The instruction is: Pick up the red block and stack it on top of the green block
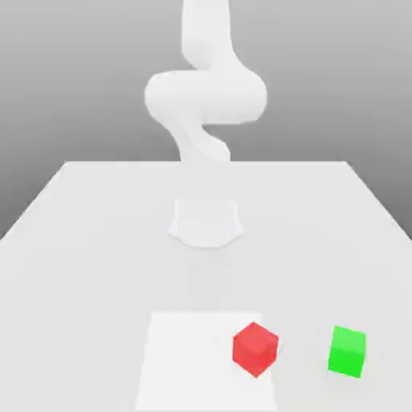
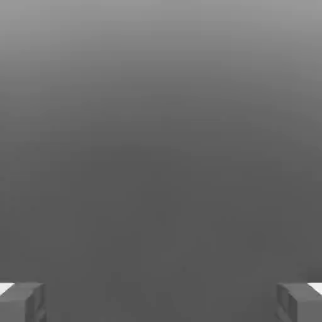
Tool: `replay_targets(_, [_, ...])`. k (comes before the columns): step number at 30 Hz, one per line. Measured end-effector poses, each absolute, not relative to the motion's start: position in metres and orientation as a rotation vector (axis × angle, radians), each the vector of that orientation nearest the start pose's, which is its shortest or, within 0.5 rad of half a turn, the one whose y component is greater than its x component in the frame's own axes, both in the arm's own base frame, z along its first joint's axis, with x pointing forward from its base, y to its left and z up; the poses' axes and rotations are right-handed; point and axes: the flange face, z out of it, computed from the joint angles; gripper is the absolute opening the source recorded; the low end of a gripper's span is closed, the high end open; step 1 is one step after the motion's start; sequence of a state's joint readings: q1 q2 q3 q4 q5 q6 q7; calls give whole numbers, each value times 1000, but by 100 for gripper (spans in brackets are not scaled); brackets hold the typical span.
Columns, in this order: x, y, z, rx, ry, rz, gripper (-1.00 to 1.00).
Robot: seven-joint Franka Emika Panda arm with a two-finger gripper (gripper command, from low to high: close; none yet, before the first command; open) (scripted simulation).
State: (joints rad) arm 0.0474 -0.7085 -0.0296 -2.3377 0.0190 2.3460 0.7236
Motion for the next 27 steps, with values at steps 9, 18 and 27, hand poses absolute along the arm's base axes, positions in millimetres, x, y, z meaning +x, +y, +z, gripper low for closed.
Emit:
replay_targets(9, [457,40,470,-2824,591,-533,0])
replay_targets(18, [440,76,280,-3059,187,-160,0])
replay_targets(27, [413,77,155,-3142,4,-3,0])
